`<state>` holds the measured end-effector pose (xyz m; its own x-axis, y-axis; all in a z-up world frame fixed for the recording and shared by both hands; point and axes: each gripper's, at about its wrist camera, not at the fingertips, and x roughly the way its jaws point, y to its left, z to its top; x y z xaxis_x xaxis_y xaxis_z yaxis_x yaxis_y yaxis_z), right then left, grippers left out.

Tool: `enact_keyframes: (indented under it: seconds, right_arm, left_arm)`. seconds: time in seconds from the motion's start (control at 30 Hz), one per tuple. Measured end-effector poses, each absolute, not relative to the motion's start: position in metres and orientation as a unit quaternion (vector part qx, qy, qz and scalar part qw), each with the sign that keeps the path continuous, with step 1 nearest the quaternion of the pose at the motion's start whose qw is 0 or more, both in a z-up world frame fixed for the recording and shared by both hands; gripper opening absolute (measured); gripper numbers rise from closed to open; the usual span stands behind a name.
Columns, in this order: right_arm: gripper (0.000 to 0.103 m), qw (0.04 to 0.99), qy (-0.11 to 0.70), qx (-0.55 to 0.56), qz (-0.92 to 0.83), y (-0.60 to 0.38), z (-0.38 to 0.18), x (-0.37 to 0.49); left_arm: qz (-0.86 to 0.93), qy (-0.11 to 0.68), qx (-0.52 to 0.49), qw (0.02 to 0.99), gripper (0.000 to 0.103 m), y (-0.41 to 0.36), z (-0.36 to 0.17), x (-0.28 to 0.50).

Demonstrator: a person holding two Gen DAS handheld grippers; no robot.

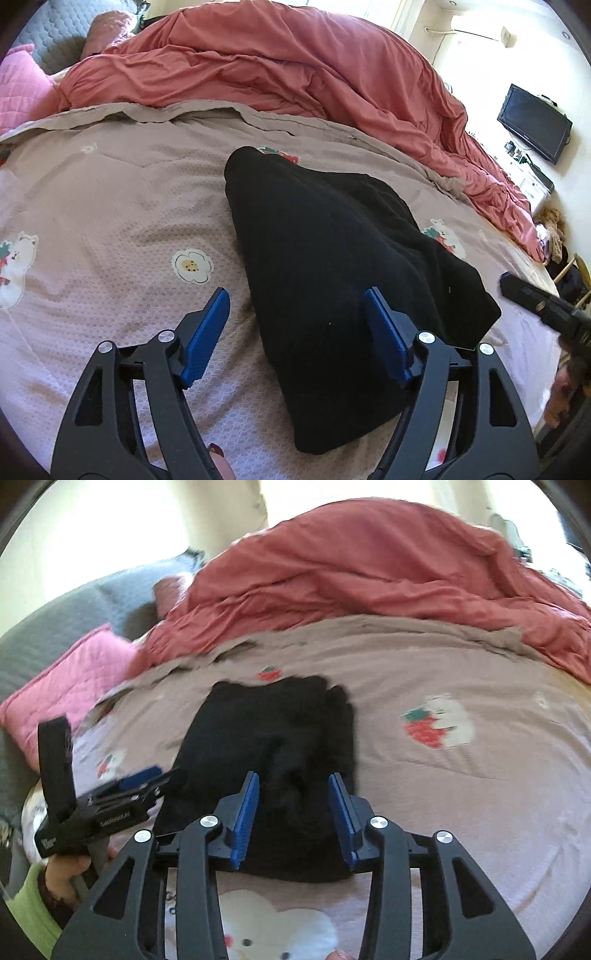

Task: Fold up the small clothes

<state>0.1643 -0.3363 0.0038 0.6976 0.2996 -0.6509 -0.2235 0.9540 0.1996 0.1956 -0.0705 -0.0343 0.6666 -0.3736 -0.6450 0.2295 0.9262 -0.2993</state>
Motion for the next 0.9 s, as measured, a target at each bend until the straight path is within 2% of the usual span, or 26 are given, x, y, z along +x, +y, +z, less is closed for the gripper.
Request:
enact_keyframes:
  seconds: [0.3,0.37,0.43,0.5,0.63,0.77,0.9]
  right_arm:
    - [0.038,0.899,0.419,0.031,0.122,-0.331,-0.025,0.18]
    - [0.031,0.895,0.425,0.028,0.13,-0.331,-0.026,0.181]
    - [0.015,0.892,0.429,0.024,0.144,-0.331,-0.025,0.18]
    - [0.012,0.887,0.432,0.028,0.161,-0.331,-0.02,0.176]
    - [0.01,0.882,0.427,0.075,0.184,-0.347,-0.009,0.168]
    - [0.011,0.874,0.453,0.074,0.161,-0.352,-0.037,0.174]
    - [0.014,0.881,0.44,0.077,0.158,-0.347,-0.043,0.174]
  left_arm:
    - [-0.171,0.379,-0.094,0.905,0.071,-0.067,-0.035,0.193]
    - [-0.17,0.38,-0.092,0.905,0.071,-0.067,-0.035,0.193]
    - [-0.17,0.382,-0.093,0.904,0.071,-0.066,-0.035,0.192]
    - [-0.169,0.381,-0.092,0.904,0.071,-0.065,-0.034,0.191]
    - [-0.169,0.381,-0.095,0.904,0.071,-0.062,-0.032,0.19]
    - [-0.175,0.387,-0.096,0.9,0.072,-0.063,-0.036,0.191]
    - [-0.176,0.391,-0.098,0.898,0.072,-0.064,-0.041,0.192]
